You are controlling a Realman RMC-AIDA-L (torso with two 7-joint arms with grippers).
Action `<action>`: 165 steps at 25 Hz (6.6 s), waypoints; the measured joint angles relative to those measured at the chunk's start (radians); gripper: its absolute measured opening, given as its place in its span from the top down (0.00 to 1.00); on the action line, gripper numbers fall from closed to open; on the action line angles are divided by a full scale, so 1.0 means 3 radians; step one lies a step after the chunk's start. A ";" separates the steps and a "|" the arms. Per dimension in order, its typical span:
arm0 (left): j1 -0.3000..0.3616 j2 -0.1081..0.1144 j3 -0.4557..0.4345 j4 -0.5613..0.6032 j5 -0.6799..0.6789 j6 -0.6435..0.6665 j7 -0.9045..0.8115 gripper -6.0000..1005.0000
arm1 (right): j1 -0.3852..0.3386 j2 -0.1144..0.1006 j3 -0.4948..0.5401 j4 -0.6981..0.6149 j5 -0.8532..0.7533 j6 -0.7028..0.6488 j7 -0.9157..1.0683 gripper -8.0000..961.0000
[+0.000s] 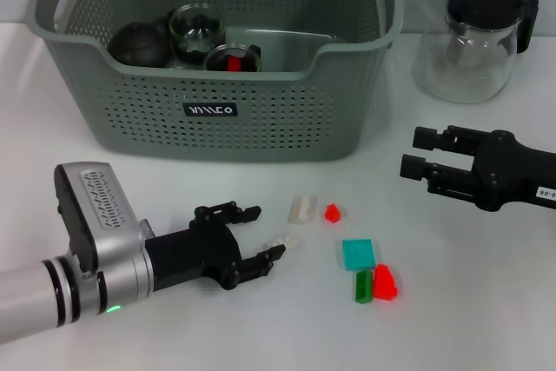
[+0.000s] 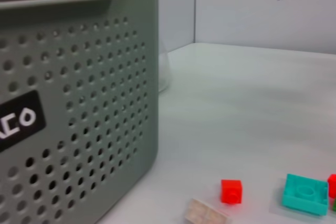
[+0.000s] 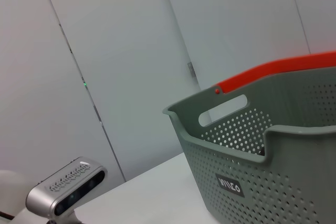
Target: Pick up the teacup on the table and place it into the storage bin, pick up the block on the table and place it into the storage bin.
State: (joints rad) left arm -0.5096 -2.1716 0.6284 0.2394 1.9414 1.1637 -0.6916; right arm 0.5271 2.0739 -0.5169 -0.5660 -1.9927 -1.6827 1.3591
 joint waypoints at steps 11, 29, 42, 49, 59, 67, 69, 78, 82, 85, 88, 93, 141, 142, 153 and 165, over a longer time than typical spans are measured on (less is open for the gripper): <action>0.0034 -0.0003 -0.0060 0.0011 0.0010 0.0059 0.0009 0.35 | -0.0008 0.0000 0.0000 0.0000 -0.0001 0.0000 0.0000 0.33; 0.0006 -0.0013 -0.0028 -0.0031 0.0039 0.0001 0.0020 0.46 | 0.0004 0.0000 0.0006 0.0000 0.0001 0.0000 0.0000 0.33; -0.0005 -0.0012 0.0000 -0.0031 0.0043 -0.0055 0.0020 0.53 | 0.0017 0.0000 0.0005 0.0000 0.0000 0.0002 0.0000 0.33; -0.0004 -0.0012 0.0005 -0.0033 0.0051 -0.0058 0.0020 0.58 | 0.0017 0.0000 0.0005 0.0000 0.0000 0.0009 0.0000 0.33; -0.0019 -0.0012 0.0086 -0.0028 0.0058 -0.0036 0.0004 0.68 | 0.0015 0.0000 0.0005 0.0000 0.0001 0.0008 0.0001 0.33; 0.0171 0.0018 -0.0113 0.0386 0.0025 0.0816 -0.0401 0.81 | 0.0013 -0.0004 0.0005 0.0000 0.0007 0.0000 0.0005 0.33; 0.0270 0.0037 -0.0152 0.0609 0.0023 0.1110 -0.0617 0.80 | 0.0014 -0.0005 0.0005 0.0000 0.0008 0.0000 0.0005 0.33; 0.0261 0.0198 -0.0880 0.1175 -0.0228 0.2155 -0.1732 0.79 | 0.0017 -0.0005 0.0005 0.0000 0.0011 0.0026 0.0005 0.33; -0.0189 0.0377 -0.0912 0.1433 -0.0256 0.1775 -0.2856 0.78 | 0.0022 -0.0003 0.0005 0.0000 0.0011 0.0028 0.0004 0.33; -0.0502 0.0512 -0.0730 0.1454 -0.0201 0.1370 -0.3271 0.77 | 0.0026 0.0003 0.0005 0.0000 0.0011 0.0029 0.0004 0.33; -0.0794 0.0629 -0.0375 0.1516 -0.0075 0.0870 -0.3728 0.77 | 0.0027 0.0005 0.0000 0.0000 0.0010 0.0027 0.0005 0.33; -0.0985 0.0647 0.0189 0.1789 0.0293 0.0122 -0.4411 0.76 | 0.0006 0.0002 0.0004 0.0000 0.0010 0.0006 0.0005 0.33; 0.0645 0.0039 -0.0381 0.1440 0.0147 0.1838 -0.1197 0.34 | 0.0914 0.0089 -0.1813 -0.1666 -0.2023 -0.0446 0.2214 0.33; 0.0643 0.0038 -0.0381 0.1428 0.0146 0.1825 -0.1196 0.34 | 0.0936 0.0092 -0.1900 -0.1655 -0.2016 -0.0407 0.2255 0.33; 0.0615 0.0045 -0.0412 0.1267 0.0141 0.1720 -0.1185 0.34 | 0.0881 0.0109 -0.2947 -0.1579 -0.1827 0.0134 0.2520 0.33; 0.0609 0.0033 -0.0418 0.1216 0.0142 0.1713 -0.1182 0.34 | 0.0859 0.0114 -0.3554 -0.1601 -0.1812 0.0546 0.2707 0.34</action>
State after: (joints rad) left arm -0.3269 -2.1619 0.5030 0.6040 1.9841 1.6776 -1.0462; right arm 0.7847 2.1082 -1.5832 -1.0464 -2.5364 -1.5188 2.1713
